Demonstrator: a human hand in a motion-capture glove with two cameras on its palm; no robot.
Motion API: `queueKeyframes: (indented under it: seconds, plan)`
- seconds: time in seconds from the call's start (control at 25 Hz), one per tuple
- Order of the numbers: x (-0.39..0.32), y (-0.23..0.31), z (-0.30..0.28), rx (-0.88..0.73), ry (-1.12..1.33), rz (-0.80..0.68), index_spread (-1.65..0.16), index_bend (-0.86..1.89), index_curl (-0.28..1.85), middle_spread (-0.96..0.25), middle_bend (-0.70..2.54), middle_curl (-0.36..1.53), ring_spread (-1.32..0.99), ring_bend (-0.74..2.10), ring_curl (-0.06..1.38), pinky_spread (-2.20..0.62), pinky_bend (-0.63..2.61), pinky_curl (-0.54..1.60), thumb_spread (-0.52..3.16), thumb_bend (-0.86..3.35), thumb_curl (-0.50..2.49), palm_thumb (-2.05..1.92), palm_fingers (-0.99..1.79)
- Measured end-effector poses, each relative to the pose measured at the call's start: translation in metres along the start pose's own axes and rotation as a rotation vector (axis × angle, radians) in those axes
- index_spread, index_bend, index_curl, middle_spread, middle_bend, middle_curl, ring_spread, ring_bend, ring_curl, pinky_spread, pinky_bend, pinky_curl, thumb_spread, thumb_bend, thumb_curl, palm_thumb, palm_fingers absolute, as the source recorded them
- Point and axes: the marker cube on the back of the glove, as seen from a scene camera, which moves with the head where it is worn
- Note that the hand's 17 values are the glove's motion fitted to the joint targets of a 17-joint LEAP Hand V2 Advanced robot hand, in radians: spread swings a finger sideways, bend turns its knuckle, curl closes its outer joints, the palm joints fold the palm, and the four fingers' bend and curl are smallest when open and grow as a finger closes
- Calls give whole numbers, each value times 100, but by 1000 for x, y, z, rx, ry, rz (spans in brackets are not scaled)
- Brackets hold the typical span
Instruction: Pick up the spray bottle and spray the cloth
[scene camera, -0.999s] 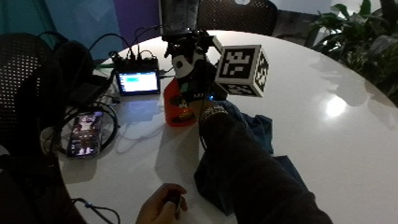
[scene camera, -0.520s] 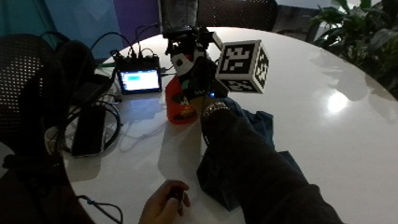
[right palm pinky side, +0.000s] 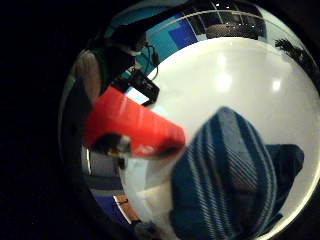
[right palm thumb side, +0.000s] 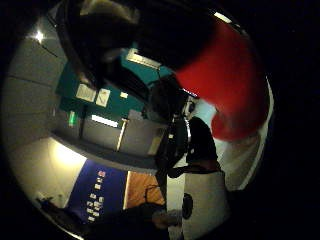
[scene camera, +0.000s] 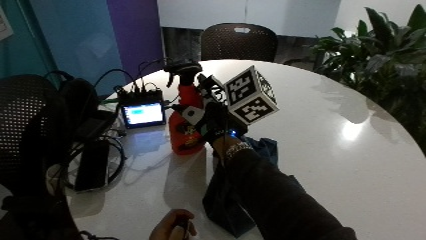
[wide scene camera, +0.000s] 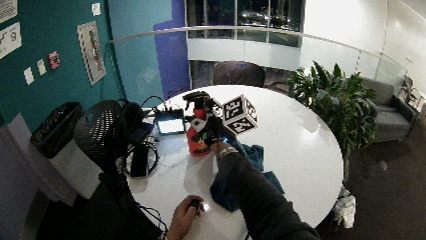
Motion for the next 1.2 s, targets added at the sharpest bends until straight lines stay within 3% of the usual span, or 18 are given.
queueKeyframes:
  seconds: [0.44, 0.92, 1.2]
  plan:
    - [-25, 72, -49, -266, 253, -258, -41, 15, 30, -8, 32, 39, -7, 41, 33, 22, 43, 38, 106, -7, 46, 61, 25]
    - [-72, 197, -96, -455, 399, -556, -45, 17, 30, -5, 26, 36, -5, 36, 30, 26, 33, 33, 110, -5, 37, 44, 34]
    - [-77, 229, -97, -542, 504, -655, -46, 16, 29, -5, 26, 36, -5, 32, 29, 27, 28, 33, 110, -3, 35, 41, 33]
